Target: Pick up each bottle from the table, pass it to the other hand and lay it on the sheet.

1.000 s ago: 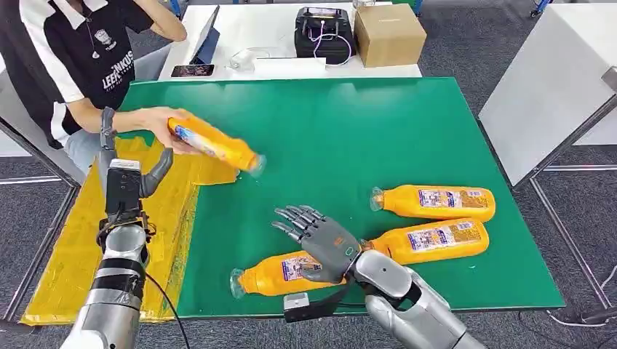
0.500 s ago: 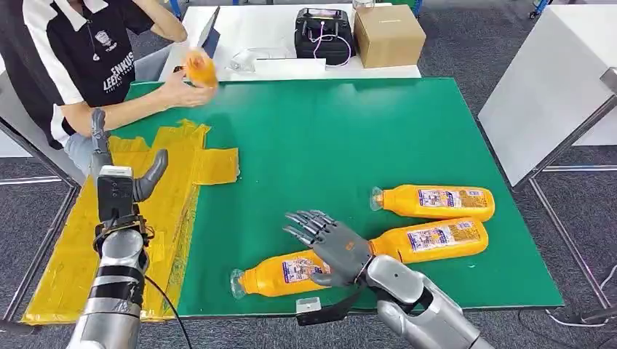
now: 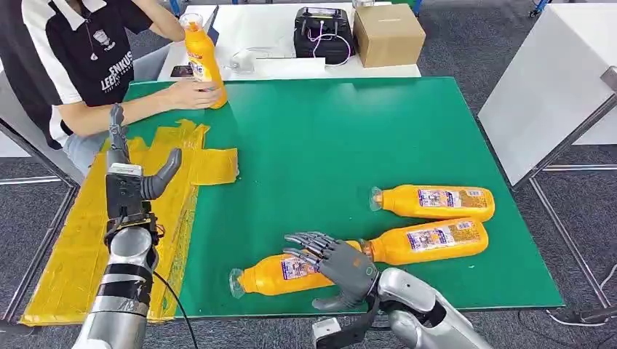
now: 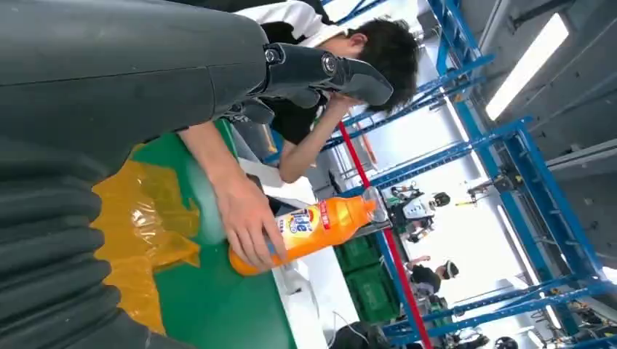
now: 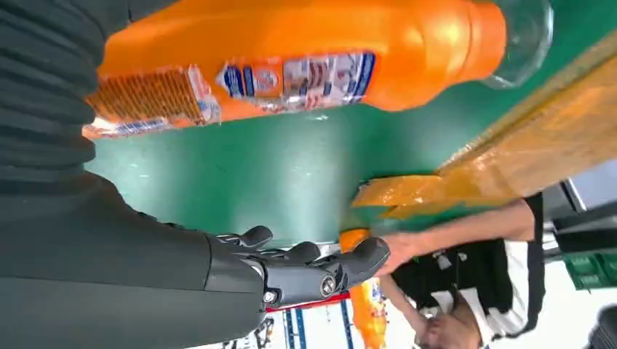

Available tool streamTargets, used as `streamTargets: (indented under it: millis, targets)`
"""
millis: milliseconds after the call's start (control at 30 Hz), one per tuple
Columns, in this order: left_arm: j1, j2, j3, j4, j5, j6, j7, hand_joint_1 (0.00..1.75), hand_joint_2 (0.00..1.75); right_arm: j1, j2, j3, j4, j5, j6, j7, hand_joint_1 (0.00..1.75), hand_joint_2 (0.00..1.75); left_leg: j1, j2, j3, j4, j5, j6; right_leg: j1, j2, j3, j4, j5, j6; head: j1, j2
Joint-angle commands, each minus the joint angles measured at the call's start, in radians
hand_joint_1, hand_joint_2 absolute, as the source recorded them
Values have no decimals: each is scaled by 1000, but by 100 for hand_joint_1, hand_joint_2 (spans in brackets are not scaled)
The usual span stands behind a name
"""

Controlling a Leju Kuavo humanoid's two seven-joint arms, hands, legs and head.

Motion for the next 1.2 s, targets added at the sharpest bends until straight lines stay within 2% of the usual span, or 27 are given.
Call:
streamTargets:
  millis: [33,133,200,267,600,767,900,1000,1200]
  targets:
    - [-37,-6,-29,35,6,-3,8,0,175,24,-32,-33,-46,-14,24,-13,0,175,0,-1,2,0,0,0,0,-2,3,-1,-1,0,0,0]
    - [-37,-6,-29,35,6,-3,8,0,175,24,-32,-33,-46,-14,24,-13,0,175,1,0,5,0,-1,0,1,-2,6,-1,-2,0,0,0]
    - [-37,-6,-29,35,6,-3,8,0,175,24,-32,-33,-46,-14,24,-13,0,175,0,0,1,0,0,0,0,-1,2,-1,-1,0,0,0]
    - [-37,-6,-29,35,6,-3,8,0,175,24,-32,-33,-46,-14,24,-13,0,175,1,0,5,0,-2,0,2,-2,7,-2,-2,0,0,0]
    - [-37,-5,-32,38,8,-2,7,0,175,15,-46,-33,-32,19,33,-2,0,175,0,0,1,0,0,0,0,-1,2,-1,-1,0,0,0]
    - [-24,-6,-34,22,11,-3,13,0,175,-29,-38,-18,68,134,-4,87,0,175,1,2,7,-1,-2,0,2,-1,8,-3,-1,-1,0,0]
    - [-23,-12,-52,28,13,-9,23,0,175,-72,-9,3,212,185,-14,150,0,175,1,3,5,-1,-1,0,1,1,6,-2,-1,0,0,0]
    - [-34,-16,-61,47,17,-11,21,0,175,-87,9,3,273,147,-7,122,0,175,1,1,4,-2,0,0,1,0,6,-3,0,0,0,0]
    - [-44,-21,-82,62,40,-9,18,0,175,-111,34,7,360,130,-5,132,0,175,1,1,3,-1,0,0,1,0,4,-2,0,0,0,0]
